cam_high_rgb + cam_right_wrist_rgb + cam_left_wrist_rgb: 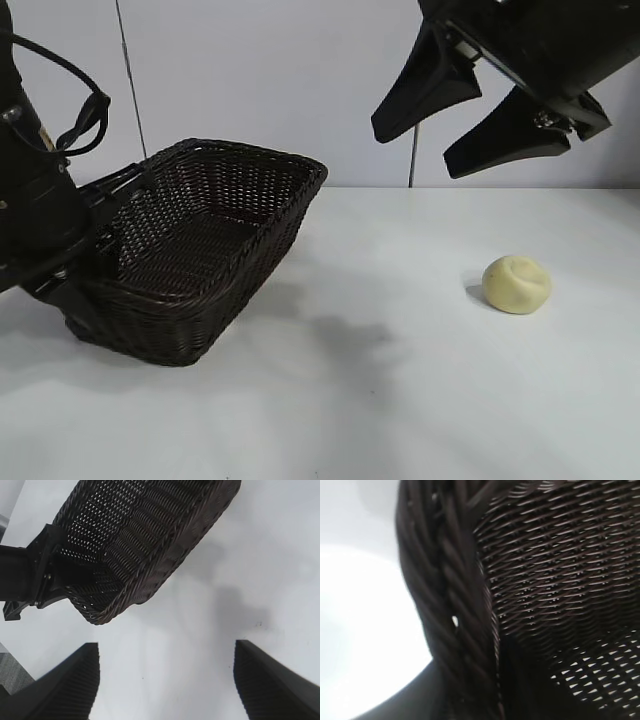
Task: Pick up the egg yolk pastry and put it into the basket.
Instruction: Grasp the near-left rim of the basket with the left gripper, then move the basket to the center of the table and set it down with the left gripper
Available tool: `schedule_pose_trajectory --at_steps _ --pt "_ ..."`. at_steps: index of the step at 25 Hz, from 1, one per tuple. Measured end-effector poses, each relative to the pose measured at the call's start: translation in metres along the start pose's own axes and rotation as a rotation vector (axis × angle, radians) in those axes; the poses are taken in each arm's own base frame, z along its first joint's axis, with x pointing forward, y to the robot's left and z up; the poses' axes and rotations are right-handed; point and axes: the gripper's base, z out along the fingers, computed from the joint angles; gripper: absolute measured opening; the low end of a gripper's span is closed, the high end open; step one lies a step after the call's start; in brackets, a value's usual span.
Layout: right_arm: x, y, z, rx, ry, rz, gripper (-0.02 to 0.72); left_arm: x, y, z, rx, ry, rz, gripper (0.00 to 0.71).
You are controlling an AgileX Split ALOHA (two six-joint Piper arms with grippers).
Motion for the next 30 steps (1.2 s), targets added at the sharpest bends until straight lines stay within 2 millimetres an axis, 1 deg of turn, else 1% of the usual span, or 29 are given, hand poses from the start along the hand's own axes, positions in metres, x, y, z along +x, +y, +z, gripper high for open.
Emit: schedule_pose_trajectory --at_steps 6,9,12,14,19,22,27,30 --pt "0.000 0.000 0.000 0.000 0.000 0.000 0.540 -0.002 -0.008 -0.007 0.010 0.035 0.004 0.100" --pt "0.000 0.000 0.000 0.000 0.000 0.000 0.540 -0.010 -0.011 -0.011 0.040 0.079 0.014 0.097" --pt "0.000 0.000 0.000 0.000 0.000 0.000 0.540 -0.021 -0.011 -0.012 0.057 0.122 0.076 0.097" --pt "0.000 0.000 0.000 0.000 0.000 0.000 0.540 -0.029 -0.011 -0.015 0.063 0.137 0.153 0.097" --pt "0.000 0.000 0.000 0.000 0.000 0.000 0.540 -0.039 -0.018 -0.028 0.075 0.174 0.342 0.097" --pt "0.000 0.000 0.000 -0.001 0.001 0.000 0.540 -0.045 -0.026 -0.036 0.093 0.174 0.459 0.097" --pt "0.001 0.001 0.000 -0.006 0.011 0.000 0.540 -0.050 -0.039 -0.051 0.137 0.155 0.646 0.097" --pt "0.002 0.001 0.000 -0.014 0.024 0.000 0.540 -0.052 -0.046 -0.051 0.138 0.169 0.762 0.097"
